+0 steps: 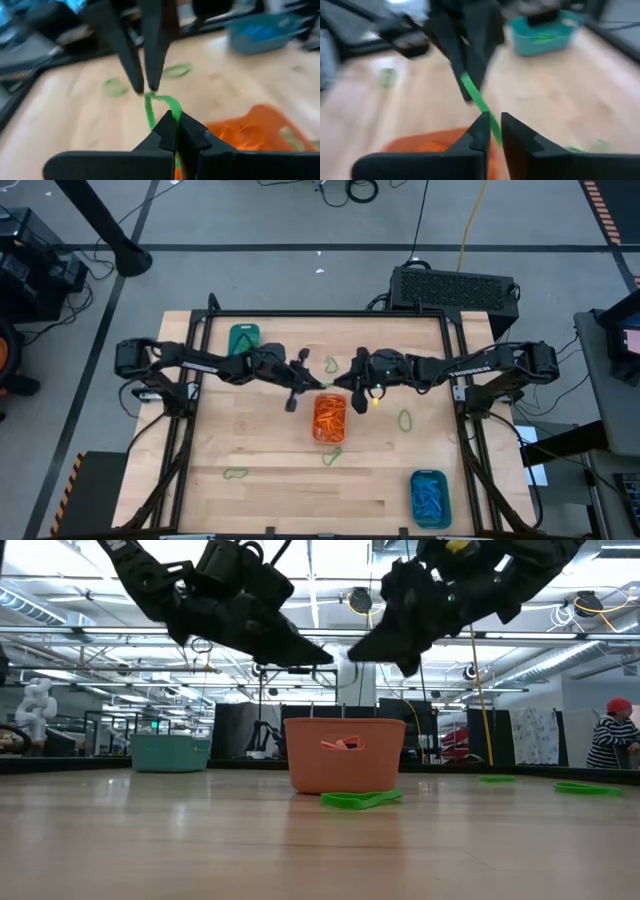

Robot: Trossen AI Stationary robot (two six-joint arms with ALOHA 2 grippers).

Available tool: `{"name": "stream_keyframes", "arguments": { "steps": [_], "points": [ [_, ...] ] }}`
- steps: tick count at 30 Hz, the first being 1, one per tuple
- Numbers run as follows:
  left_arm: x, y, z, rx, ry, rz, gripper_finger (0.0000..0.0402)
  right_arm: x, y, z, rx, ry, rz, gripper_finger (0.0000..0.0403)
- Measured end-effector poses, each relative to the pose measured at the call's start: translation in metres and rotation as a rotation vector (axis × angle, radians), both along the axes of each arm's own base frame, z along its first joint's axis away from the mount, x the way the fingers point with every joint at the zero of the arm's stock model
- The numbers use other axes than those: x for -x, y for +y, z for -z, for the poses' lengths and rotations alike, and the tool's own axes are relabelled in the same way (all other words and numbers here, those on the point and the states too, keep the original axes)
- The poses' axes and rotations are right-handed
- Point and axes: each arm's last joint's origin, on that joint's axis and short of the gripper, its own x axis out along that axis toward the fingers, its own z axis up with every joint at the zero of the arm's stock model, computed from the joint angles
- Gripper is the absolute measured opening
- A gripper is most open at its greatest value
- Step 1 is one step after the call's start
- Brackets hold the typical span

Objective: Sort rubber bands into baskets
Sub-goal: Put the green rubber band into the green bin

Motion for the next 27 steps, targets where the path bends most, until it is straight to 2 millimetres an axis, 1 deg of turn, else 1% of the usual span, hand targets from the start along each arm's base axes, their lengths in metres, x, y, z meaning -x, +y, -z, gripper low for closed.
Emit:
{"name": "stream_keyframes", "arguments": {
  "steps": [3,6,10,13,16,19,24,27],
  "points": [
    [0.014,0.007,-0.009,-0.033,0.085,-0.141,0.0003,0.002,-0.006,0.004,0.065,0.049,0.102,0.0061],
    [0.033,0.015,-0.017,-0.086,0.2,-0.321,0.0003,0.005,-0.01,0.007,0.1,0.092,0.185,0.0091],
    [0.065,0.028,-0.026,-0.173,0.37,-0.582,0.0002,0.006,-0.014,0.008,0.099,0.108,0.238,0.013],
    [0.086,0.037,-0.028,-0.171,0.474,-0.757,0.0002,0.003,-0.015,0.011,0.097,0.094,0.242,0.0155],
    [0.103,0.045,-0.028,-0.151,0.566,-0.84,0.0002,-0.005,-0.018,0.02,0.069,0.078,0.268,0.0171],
    [0.115,0.059,-0.024,-0.125,0.627,-0.934,0.0002,-0.011,-0.026,0.034,0.039,0.082,0.305,0.0176],
    [0.126,0.082,-0.014,-0.07,0.701,-1.014,0.0001,-0.017,-0.043,0.049,0.023,0.079,0.446,0.0172],
    [0.13,0.091,-0.007,-0.021,0.736,-1.022,0.0003,-0.021,-0.051,0.058,-0.002,0.135,0.484,0.0169]
  ]
}}
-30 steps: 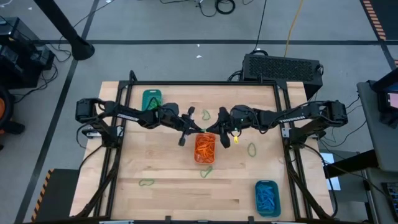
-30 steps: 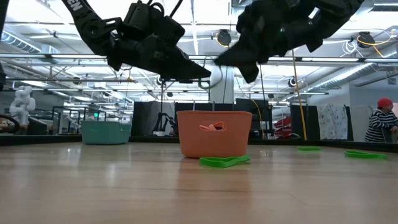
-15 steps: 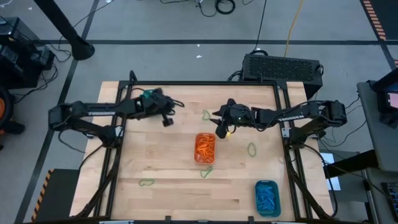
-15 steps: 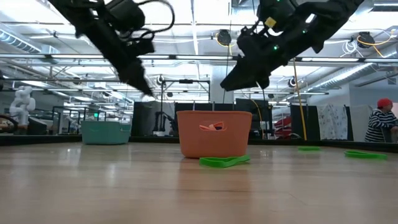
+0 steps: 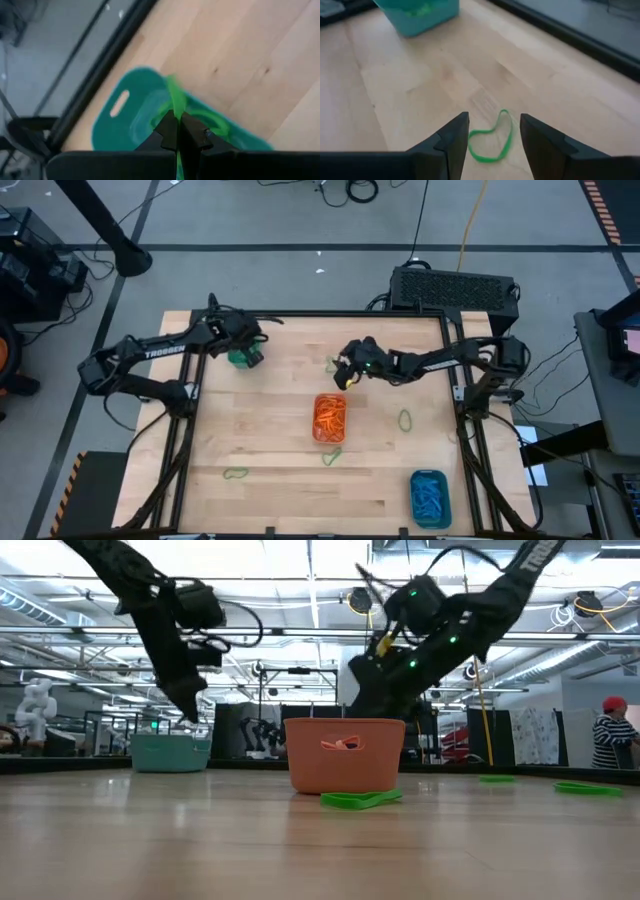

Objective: Sort rubber bands into baskets
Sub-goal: Put the green rubber band into the green bin

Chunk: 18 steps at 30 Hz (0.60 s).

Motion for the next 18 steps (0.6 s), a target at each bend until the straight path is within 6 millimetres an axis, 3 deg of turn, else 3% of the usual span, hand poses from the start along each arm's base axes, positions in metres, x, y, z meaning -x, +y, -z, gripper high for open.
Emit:
{"name": "stream_keyframes", "arguments": {
  "steps": [13,18],
  "points": [
    [0.002,0.008,0.016,0.091,0.036,-0.059,0.001,-0.052,-0.017,0.038,-0.012,0.213,-0.041,0.0169],
    [0.002,0.006,0.017,0.102,0.044,-0.05,0.0061,-0.065,-0.021,0.046,-0.004,0.271,-0.052,0.0168]
  ]
}}
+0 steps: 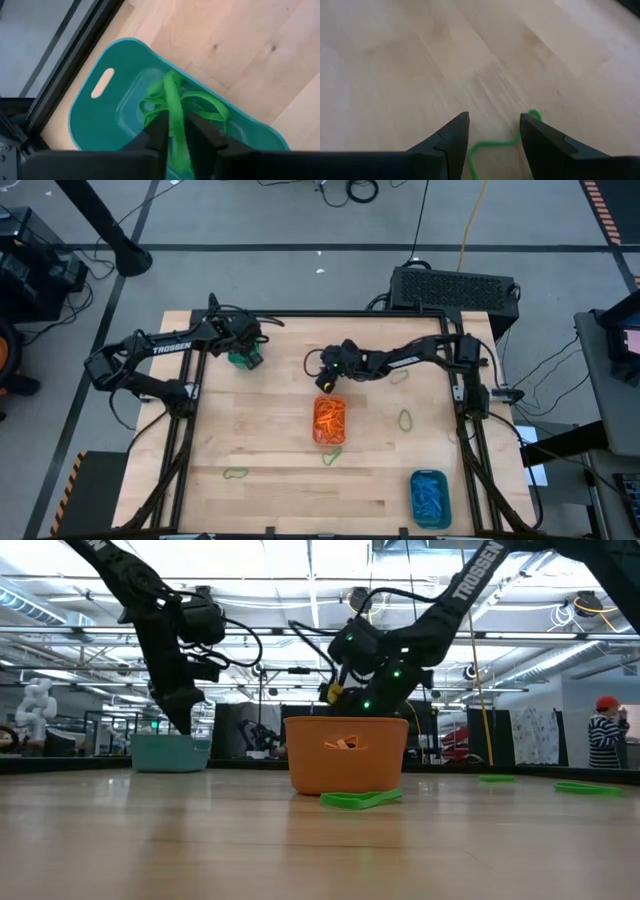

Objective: Sort rubber bands into baskets
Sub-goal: Put the green rubber band into the green bin

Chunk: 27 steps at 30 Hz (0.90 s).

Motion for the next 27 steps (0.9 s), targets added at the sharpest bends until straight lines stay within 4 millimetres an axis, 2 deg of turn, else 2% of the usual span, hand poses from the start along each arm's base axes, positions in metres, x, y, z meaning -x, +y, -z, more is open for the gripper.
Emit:
{"name": "stream_keyframes", "arguments": {
  "steps": [4,7,10,14,16,19,22,27],
  "points": [
    [0.0,-0.002,0.0,-0.001,0.011,-0.011,0.0117,-0.001,-0.003,0.002,-0.008,0.046,0.01,0.0168],
    [0.002,-0.003,0.0,0.001,0.024,-0.027,0.0141,0.001,-0.006,0.002,-0.018,0.064,0.014,0.0157],
    [0.003,-0.003,-0.005,-0.015,0.004,-0.028,0.0147,0.003,-0.009,0.002,-0.026,0.074,0.016,0.0117],
    [0.006,-0.006,-0.018,-0.061,-0.055,-0.025,0.0147,0.005,-0.012,0.001,0.002,0.097,-0.008,0.0027],
    [0.009,-0.008,-0.026,-0.089,-0.092,-0.023,0.0147,0.005,-0.013,-0.001,0.019,0.102,-0.02,0.001],
    [0.012,-0.011,-0.041,-0.128,-0.195,0.002,0.0147,0.006,-0.013,-0.005,0.028,0.097,-0.021,0.0006],
    [0.011,-0.017,-0.057,-0.126,-0.341,0.099,0.0147,0.007,-0.014,-0.021,0.05,0.061,-0.029,0.0002],
    [0.001,-0.029,-0.073,-0.006,-0.69,0.411,0.0147,0.011,-0.01,-0.054,0.079,-0.016,-0.042,0.0001]
  ]
}}
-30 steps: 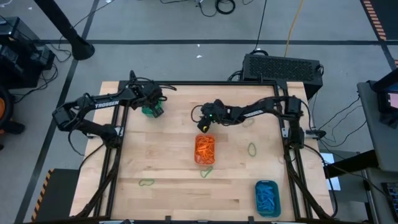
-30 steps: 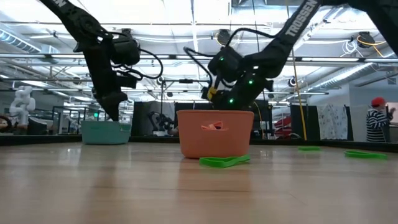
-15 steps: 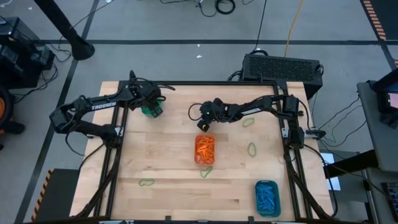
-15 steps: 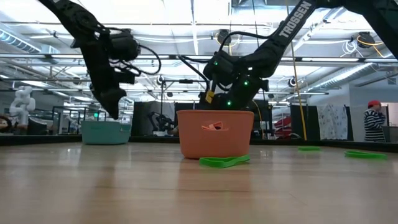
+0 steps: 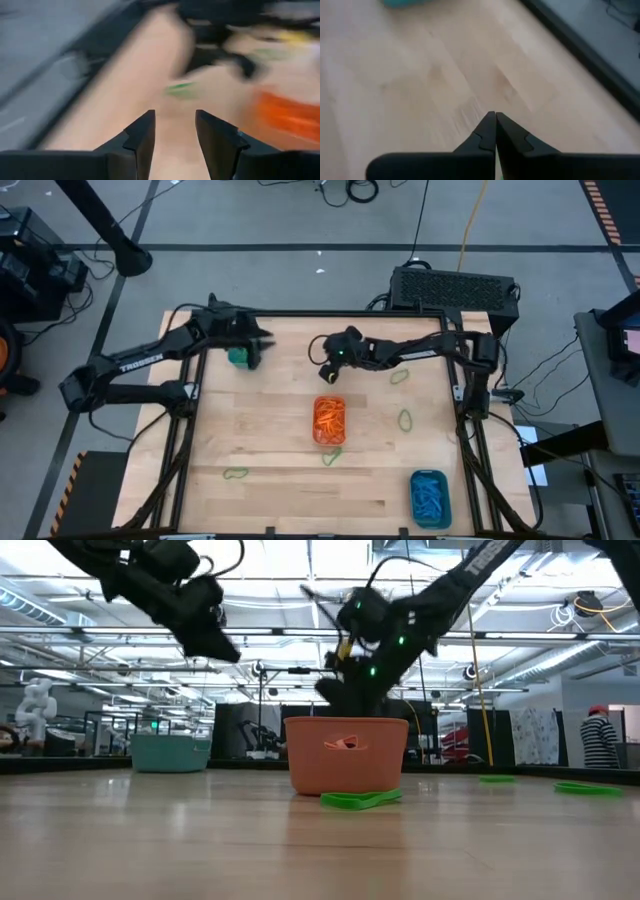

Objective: Sort rubber bands into baskets
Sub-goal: Put the green rubber band into the green bin

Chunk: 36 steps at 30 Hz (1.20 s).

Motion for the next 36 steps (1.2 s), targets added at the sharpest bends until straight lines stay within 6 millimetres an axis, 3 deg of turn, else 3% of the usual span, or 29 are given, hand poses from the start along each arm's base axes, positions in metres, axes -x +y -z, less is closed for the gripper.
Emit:
{"name": "stream_keyframes", "arguments": {
  "steps": [3,6,10,15,18,27,36],
  "points": [
    [-0.009,-0.011,0.01,0.055,-0.12,0.235,0.0148,0.001,0.009,-0.021,0.005,-0.059,-0.05,0.0],
    [-0.015,-0.02,0.027,0.062,-0.156,0.322,0.0148,0.003,0.02,-0.031,-0.025,-0.07,-0.115,0.0],
    [-0.02,-0.028,0.045,0.081,-0.155,0.353,0.0148,0.008,0.026,-0.02,-0.064,0.035,-0.11,0.0],
    [-0.034,-0.035,0.059,0.096,-0.179,0.347,0.0148,0.012,0.017,0.002,-0.147,0.113,-0.023,0.0012],
    [-0.041,-0.039,0.065,0.104,-0.175,0.372,0.0148,0.013,0.011,0.004,-0.167,0.117,0.012,0.0029],
    [-0.056,-0.048,0.082,0.138,-0.135,0.381,0.0148,0.013,0.006,0.026,-0.228,0.156,0.074,0.0115],
    [-0.06,-0.052,0.081,0.14,-0.159,0.394,0.0148,0.008,0.005,0.044,-0.207,0.182,0.056,0.0225]
  ]
}}
